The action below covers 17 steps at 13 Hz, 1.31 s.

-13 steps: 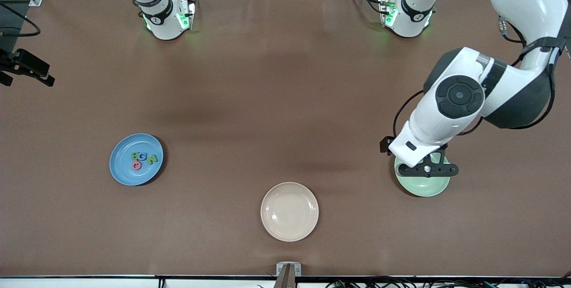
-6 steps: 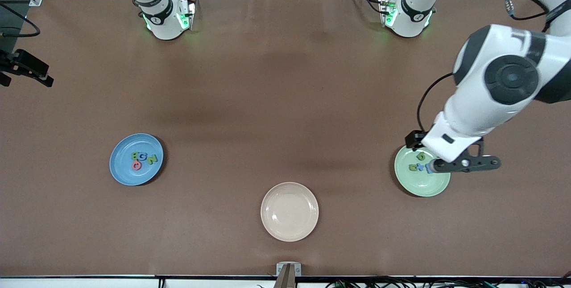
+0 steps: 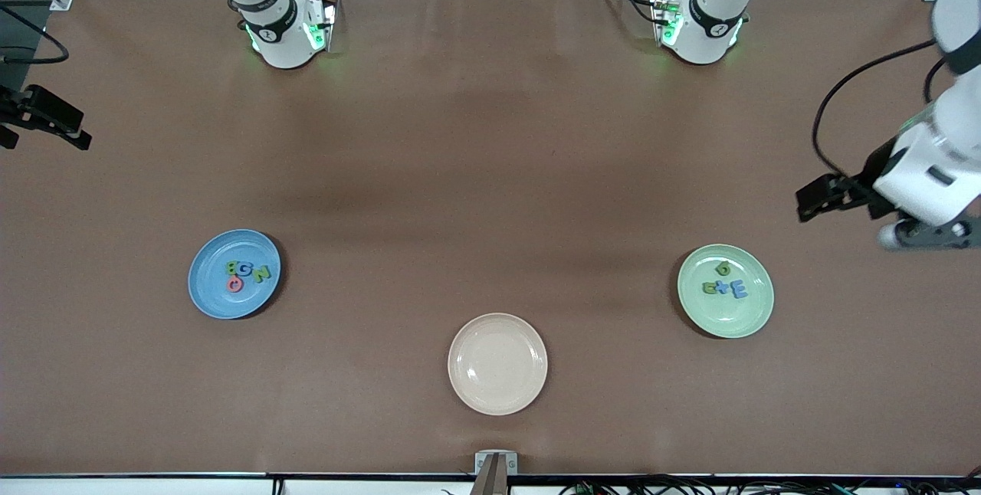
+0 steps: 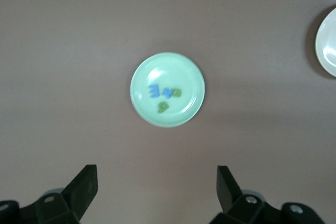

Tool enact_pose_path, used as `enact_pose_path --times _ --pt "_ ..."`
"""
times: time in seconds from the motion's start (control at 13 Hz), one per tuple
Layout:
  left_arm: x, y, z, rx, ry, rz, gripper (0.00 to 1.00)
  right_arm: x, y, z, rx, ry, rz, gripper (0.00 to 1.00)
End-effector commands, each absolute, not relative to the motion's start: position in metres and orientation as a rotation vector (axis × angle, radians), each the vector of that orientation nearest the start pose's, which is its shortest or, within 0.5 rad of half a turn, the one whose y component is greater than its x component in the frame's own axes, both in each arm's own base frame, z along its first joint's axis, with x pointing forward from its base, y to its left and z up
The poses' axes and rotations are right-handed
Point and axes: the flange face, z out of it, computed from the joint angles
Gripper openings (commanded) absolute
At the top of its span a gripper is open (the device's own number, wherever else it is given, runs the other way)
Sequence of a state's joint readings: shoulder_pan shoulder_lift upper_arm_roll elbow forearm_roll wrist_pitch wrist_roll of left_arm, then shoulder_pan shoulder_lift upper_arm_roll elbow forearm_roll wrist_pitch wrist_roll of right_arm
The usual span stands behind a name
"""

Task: Sort uppercase to blue plate, lowercase to green plate

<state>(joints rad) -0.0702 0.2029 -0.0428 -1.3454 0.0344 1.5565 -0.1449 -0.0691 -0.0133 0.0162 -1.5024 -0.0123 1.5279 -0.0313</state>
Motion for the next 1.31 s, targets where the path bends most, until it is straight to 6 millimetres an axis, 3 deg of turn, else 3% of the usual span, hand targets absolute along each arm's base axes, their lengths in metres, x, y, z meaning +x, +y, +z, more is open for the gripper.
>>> enact_pose_path --times 0.0,0.15,0.46,0.85,1.23 --pt "0.563 -0.059 0.62 -3.119 -0.044 0.061 1.0 0.544 -0.029 0.663 -3.173 0.04 -0.069 1.0" --pt "0.552 -0.05 0.627 -3.132 -0.067 0.059 1.0 0.544 -0.029 0.663 -3.172 0.039 -0.066 1.0" --pt "0.528 -0.061 0.643 -3.146 -0.045 0.026 1.0 0.544 -0.028 0.663 -3.173 0.035 -0.066 1.0" --pt "0.516 -0.068 0.641 -3.13 -0.006 0.006 1.0 0.544 -0.028 0.663 -3.173 0.035 -0.066 1.0" --pt "0.506 -0.04 0.655 -3.126 0.044 0.038 1.0 0.544 -0.028 0.663 -3.173 0.035 -0.066 1.0"
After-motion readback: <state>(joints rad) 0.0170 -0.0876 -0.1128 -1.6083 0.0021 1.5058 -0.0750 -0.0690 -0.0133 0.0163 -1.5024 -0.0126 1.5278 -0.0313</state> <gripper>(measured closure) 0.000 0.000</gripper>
